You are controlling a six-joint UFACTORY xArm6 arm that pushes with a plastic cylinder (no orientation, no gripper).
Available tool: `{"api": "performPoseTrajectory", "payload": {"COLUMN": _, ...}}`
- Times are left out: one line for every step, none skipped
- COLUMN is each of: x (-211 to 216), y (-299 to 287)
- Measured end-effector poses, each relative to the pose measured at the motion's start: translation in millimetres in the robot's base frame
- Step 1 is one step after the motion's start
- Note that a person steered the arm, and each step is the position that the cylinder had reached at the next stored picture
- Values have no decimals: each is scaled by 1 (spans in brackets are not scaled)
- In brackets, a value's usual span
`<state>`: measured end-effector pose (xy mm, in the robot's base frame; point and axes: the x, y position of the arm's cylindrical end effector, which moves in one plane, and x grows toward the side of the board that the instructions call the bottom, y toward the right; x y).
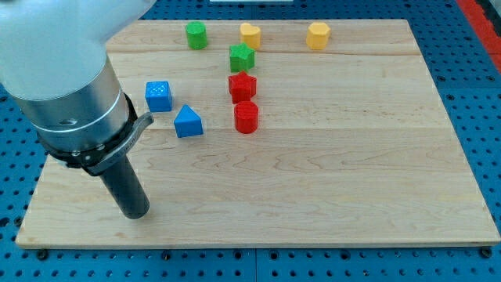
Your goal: Point your arm at the yellow hexagon
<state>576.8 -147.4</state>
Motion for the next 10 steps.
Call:
{"api": "performPoseTrajectory", "payload": {"x": 1, "y": 0}}
{"api": "performPoseTrajectory", "payload": {"x": 1, "y": 0}}
{"api": "performPoseTrajectory", "payload": {"x": 1, "y": 0}}
{"api": "performPoseTrajectory", "payload": {"x": 1, "y": -1}}
{"api": "performPoseTrajectory", "payload": {"x": 1, "y": -1}}
{"api": "performPoseTrajectory", "payload": {"x": 1, "y": -2}}
{"api": "performPoseTrajectory", "payload": {"x": 16, "y": -2}}
{"api": "performPoseTrajectory", "payload": {"x": 24, "y": 47}}
{"api": "performPoseTrajectory", "payload": {"x": -63, "y": 154}}
{"api": "performPoseTrajectory", "payload": {"x": -141, "y": 283}}
